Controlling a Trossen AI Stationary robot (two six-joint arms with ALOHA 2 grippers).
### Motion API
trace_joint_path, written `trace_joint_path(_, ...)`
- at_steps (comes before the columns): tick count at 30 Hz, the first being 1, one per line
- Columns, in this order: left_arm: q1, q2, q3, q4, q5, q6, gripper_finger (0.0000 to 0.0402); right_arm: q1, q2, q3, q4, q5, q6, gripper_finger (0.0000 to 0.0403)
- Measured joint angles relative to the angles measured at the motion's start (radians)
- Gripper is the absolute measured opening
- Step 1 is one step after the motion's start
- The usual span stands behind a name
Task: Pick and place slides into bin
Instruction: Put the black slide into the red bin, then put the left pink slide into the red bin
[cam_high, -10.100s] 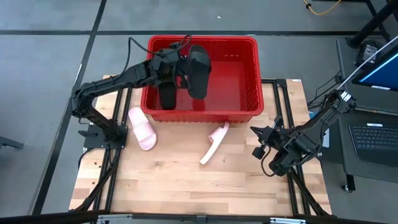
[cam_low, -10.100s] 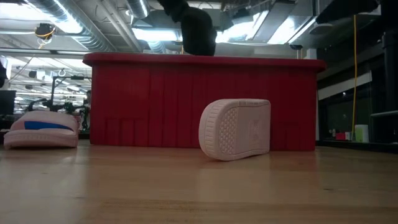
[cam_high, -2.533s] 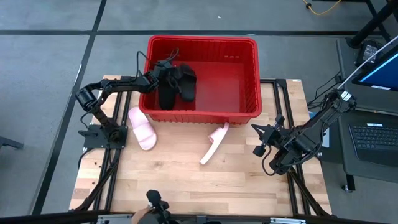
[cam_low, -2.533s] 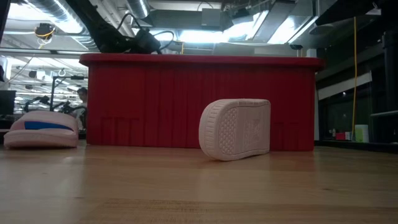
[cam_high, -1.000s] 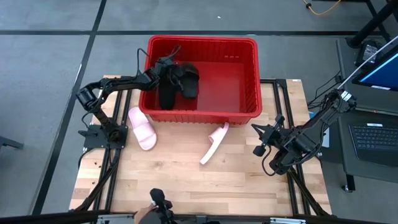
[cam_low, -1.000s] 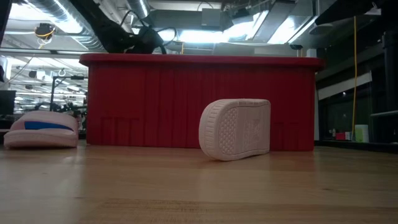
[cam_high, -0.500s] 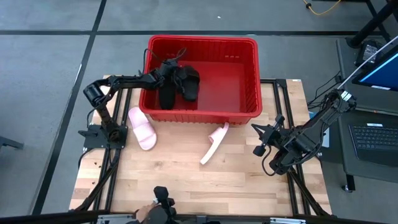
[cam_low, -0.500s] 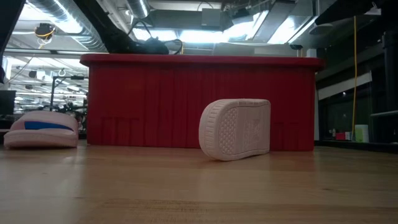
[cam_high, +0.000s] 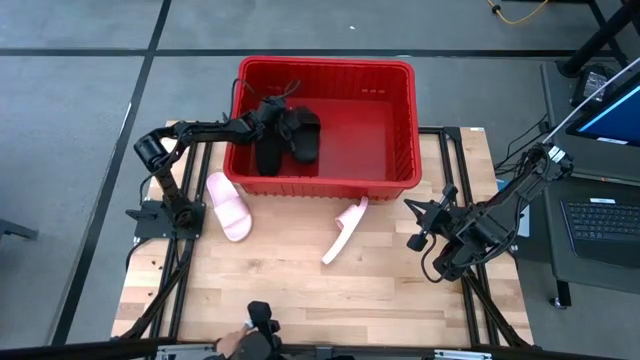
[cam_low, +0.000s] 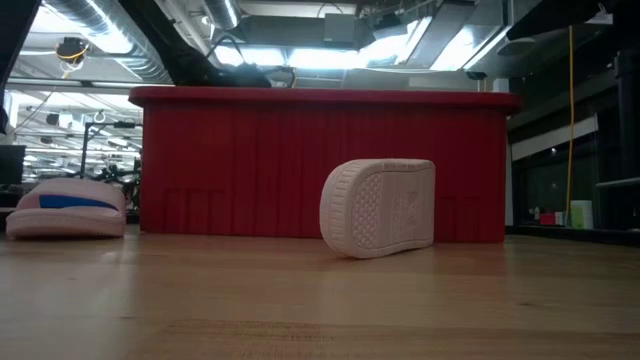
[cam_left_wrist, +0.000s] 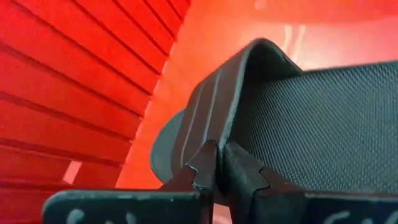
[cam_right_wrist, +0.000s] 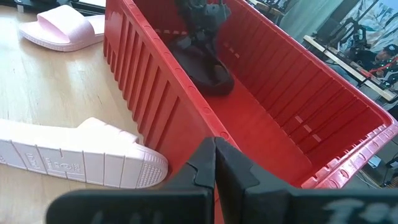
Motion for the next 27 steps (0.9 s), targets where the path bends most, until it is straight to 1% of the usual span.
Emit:
trace_joint_path(5, 0.001, 0.002, -0.002, -0.039, -0.015, 0.012, 0.0033, 0.0, 0.0, 0.0, 0.0, 0.0, 0.0, 0.001)
trace_joint_path(13, 0.001, 0.002, -0.002, -0.039, -0.03, 0.034, 0.0054, 0.0, 0.0, 0.0, 0.0, -0.001, 0.0, 0.001)
trace_joint_path(27, -0.002, 0.002, -0.002, -0.041, -0.03, -0.008, 0.0123, 0.0, 0.0, 0.0, 0.0, -0.001, 0.0, 0.001)
